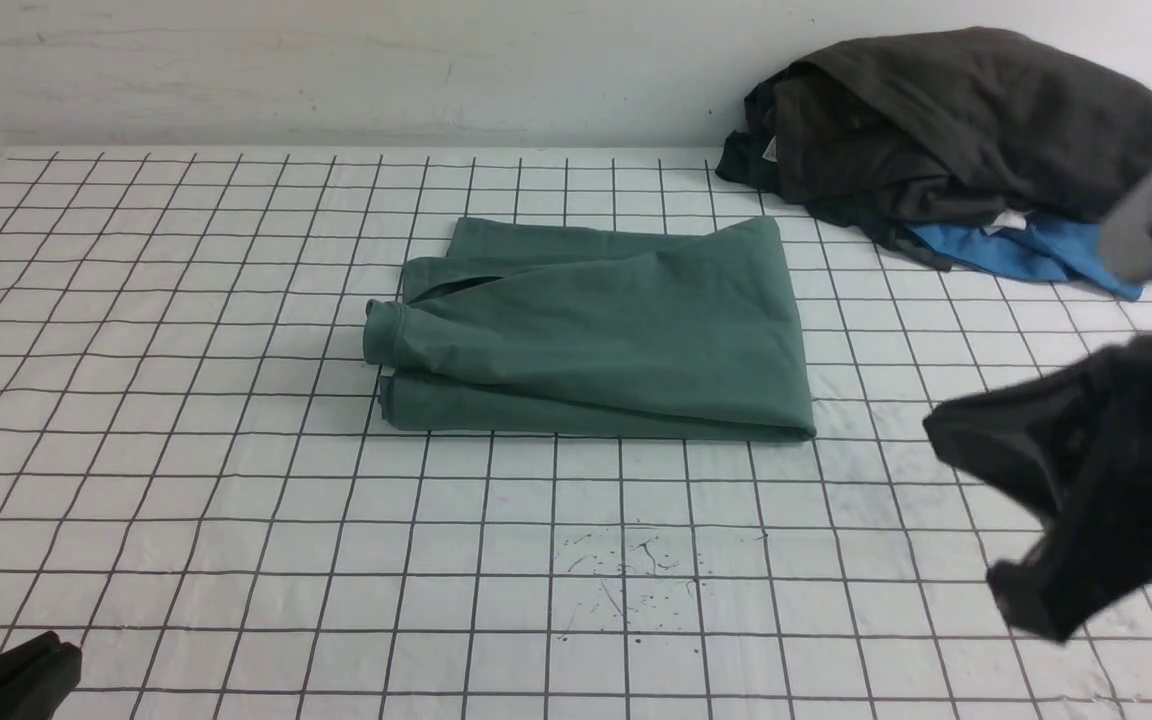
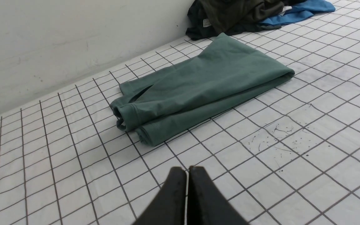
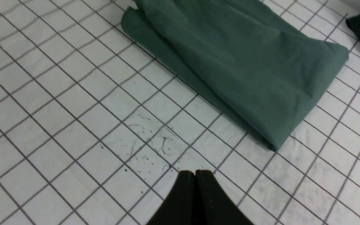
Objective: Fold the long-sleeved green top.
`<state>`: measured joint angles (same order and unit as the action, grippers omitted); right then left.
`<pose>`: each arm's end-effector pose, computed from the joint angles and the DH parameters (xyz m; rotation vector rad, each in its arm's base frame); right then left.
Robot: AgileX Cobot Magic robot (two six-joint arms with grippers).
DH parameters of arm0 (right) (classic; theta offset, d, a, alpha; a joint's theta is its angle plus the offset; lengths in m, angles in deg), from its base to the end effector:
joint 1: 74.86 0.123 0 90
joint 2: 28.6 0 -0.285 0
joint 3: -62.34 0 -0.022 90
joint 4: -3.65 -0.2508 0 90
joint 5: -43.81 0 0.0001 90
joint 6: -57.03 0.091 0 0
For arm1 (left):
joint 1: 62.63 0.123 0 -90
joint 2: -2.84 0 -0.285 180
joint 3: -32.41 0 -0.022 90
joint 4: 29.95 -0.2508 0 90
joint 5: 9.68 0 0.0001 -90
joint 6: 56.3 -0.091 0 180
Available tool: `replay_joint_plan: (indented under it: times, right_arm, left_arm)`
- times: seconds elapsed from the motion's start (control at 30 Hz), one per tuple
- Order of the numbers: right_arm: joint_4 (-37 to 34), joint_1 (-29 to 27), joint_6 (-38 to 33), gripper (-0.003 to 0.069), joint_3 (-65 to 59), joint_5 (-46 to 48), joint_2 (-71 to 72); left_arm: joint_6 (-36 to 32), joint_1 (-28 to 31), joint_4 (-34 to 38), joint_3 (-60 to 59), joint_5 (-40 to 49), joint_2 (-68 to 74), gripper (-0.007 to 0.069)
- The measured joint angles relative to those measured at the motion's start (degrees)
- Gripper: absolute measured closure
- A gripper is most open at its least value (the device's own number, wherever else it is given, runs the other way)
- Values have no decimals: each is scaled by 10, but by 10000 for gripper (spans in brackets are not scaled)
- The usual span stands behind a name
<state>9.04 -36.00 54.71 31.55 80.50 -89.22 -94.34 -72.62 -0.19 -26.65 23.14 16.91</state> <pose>0.1457 0.1108 0.3312 -0.8393 2.0806 0.2432 0.0378 -0.0316 0.2673 0.5356 1.7013 -0.2132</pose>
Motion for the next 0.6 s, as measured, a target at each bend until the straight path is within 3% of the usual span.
replay_joint_plan:
  times: [0.03, 0.17, 0.43, 0.6]
  right_arm:
    - [-3, 0, 0, 670, -68, -67, 31]
    - [-6, 0, 1, 670, -159, -127, 65]
    - [-12, 0, 12, 670, -257, -124, 71]
    - [20, -9, 34, 670, -293, -114, 121]
  left_arm:
    - [0, 0, 0, 0, 0, 0, 631]
    - [0, 0, 0, 0, 0, 0, 631]
    - [0, 0, 0, 0, 0, 0, 631]
    - [0, 0, 0, 0, 0, 0, 631]
